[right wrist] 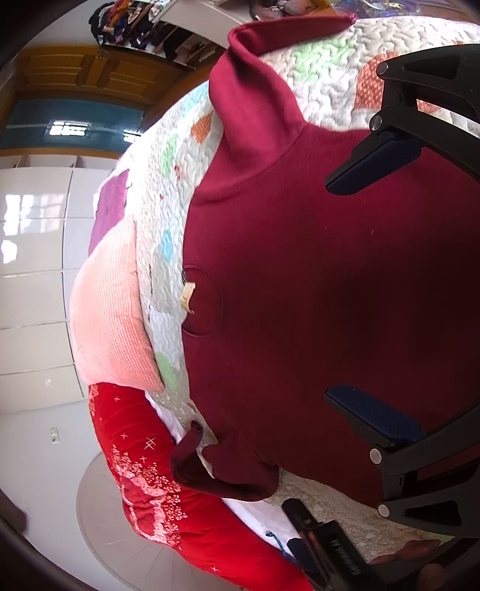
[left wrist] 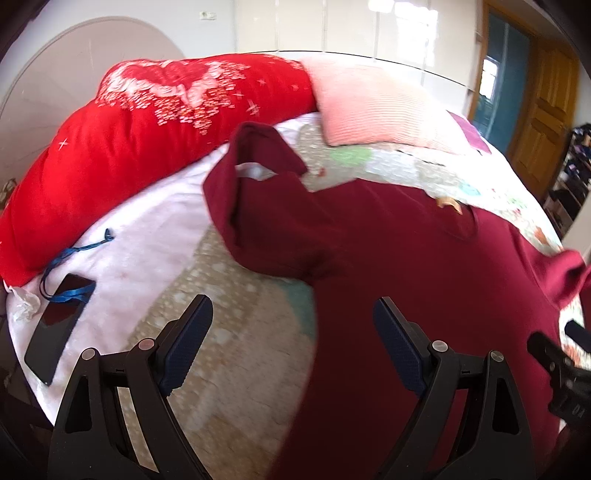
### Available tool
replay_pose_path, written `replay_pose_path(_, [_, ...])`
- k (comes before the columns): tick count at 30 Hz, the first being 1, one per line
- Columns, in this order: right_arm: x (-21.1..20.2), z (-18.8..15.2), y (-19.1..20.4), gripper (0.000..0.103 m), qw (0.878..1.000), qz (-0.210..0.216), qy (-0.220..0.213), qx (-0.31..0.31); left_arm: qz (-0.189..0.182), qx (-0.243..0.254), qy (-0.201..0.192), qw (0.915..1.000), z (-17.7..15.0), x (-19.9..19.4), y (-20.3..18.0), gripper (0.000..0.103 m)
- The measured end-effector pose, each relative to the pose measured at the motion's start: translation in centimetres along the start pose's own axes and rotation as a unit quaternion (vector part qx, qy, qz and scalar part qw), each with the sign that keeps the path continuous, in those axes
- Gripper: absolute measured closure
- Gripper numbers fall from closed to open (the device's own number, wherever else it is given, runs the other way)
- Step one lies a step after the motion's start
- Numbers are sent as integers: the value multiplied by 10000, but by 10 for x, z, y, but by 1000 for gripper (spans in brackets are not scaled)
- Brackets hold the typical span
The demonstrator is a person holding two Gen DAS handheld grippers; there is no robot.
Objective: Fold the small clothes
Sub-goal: 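Move the left gripper to the sleeve beside the collar and grasp it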
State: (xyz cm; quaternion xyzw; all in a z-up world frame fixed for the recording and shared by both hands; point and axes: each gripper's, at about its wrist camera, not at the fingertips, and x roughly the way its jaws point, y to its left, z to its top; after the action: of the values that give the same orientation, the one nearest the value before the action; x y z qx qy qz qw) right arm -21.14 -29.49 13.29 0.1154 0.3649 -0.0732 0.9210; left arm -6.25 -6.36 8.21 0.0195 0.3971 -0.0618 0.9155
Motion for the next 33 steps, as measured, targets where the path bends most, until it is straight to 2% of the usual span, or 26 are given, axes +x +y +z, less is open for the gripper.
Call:
replay_pose_path(7, [17,7,18,1,9997,151,88,-169,150,-320,91,9993,18,20,29,14])
replay_pose_path(18, [40,8,32,1,9990,227,273,-272,296,-421,163,9985,36,45,46,14])
replay_pose_path(26, [53,12,37,1,9983,290,366,-339,753,-493,37,9959,73,81,63,14])
replay_pose_path(28, [56,12,38,1,9982,284,384,-369,767,-452,31,9960,84,97,65,14])
replay_pose_path(30, [60,13,40,1,9979,287,430,-379,738,-397,182,9963,91,115,66,14])
replay_pose_path(32, [65,15,41,1,9976,297,495,-383,688,-413,355,9961,96,133,71,35])
replay_pose_path(33, [67,16,43,1,9975,312,510,-381,603,-451,421,9963,97,137,74,64])
